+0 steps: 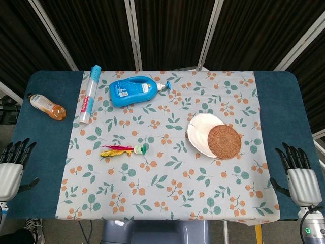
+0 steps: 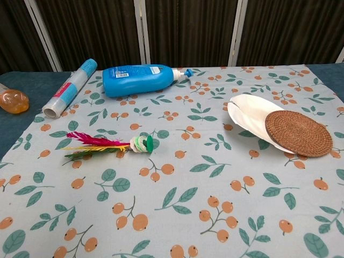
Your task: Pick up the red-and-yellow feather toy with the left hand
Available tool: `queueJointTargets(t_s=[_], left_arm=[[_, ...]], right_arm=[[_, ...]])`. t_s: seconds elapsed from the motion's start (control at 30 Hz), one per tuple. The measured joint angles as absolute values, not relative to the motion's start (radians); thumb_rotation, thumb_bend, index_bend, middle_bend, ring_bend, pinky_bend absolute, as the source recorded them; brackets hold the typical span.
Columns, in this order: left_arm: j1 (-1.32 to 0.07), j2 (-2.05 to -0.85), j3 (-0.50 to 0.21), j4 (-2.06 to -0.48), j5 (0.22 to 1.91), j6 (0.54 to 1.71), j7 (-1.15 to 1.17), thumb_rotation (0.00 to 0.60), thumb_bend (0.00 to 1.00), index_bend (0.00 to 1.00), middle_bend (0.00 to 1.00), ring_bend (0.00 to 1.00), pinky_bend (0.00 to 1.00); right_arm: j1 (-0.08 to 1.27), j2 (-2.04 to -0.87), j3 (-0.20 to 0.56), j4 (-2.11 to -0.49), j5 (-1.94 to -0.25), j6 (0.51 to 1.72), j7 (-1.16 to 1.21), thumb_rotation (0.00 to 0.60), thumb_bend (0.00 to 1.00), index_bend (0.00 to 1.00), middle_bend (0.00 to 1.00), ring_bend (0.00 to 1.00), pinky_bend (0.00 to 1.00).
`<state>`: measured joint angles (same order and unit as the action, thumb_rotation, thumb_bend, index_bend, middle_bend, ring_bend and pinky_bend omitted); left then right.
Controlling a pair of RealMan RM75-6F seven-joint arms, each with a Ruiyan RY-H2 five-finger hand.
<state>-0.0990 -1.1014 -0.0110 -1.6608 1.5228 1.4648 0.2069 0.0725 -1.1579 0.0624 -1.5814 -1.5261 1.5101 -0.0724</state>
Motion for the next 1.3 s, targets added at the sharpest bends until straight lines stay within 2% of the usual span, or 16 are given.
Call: queueJointTargets(t_s=[0.6,0.8,0.97,1.03,1.3], left_arm=[[-0.107,-1.102,-0.015,-1.657,1.519,1.454,0.199,0.600,0.10,0.01,0.00,0.00,0.00],[-0.121,-1.110,-0.022,-1.663,1.511,1.433,0.204,0.600,0.21,0.12,0.00,0.00,0.00],[-0.159,-1.120,-0.052,-1.695,1.474,1.388,0.213,0.600,0.29,0.31,0.00,0.00,0.00],[-0.182,-1.128,-0.072,-1.703,1.459,1.371,0.229,0.600,0.31,0.36,0.00,0.00,0.00],[-0.289,-1.203,-0.152,-1.707,1.328,1.261,0.345,0.600,0.39,0.41,0.00,0.00,0.00]], right_arm=[[0.071,-1.159,0.064,-1.585,-1.520,1.509,-0.083,0.600,0.15,0.11,0.00,0.00,0.00],[0.067,-1.154,0.064,-1.588,-1.515,1.511,-0.079,0.600,0.15,0.11,0.00,0.00,0.00],[0.065,-1.152,0.062,-1.590,-1.519,1.513,-0.076,0.600,0.15,0.11,0.00,0.00,0.00],[0.064,-1.151,0.061,-1.591,-1.520,1.514,-0.076,0.600,0.15,0.11,0.00,0.00,0.00],[0.066,-1.150,0.061,-1.592,-1.518,1.508,-0.073,0.600,0.15,0.11,0.00,0.00,0.00]])
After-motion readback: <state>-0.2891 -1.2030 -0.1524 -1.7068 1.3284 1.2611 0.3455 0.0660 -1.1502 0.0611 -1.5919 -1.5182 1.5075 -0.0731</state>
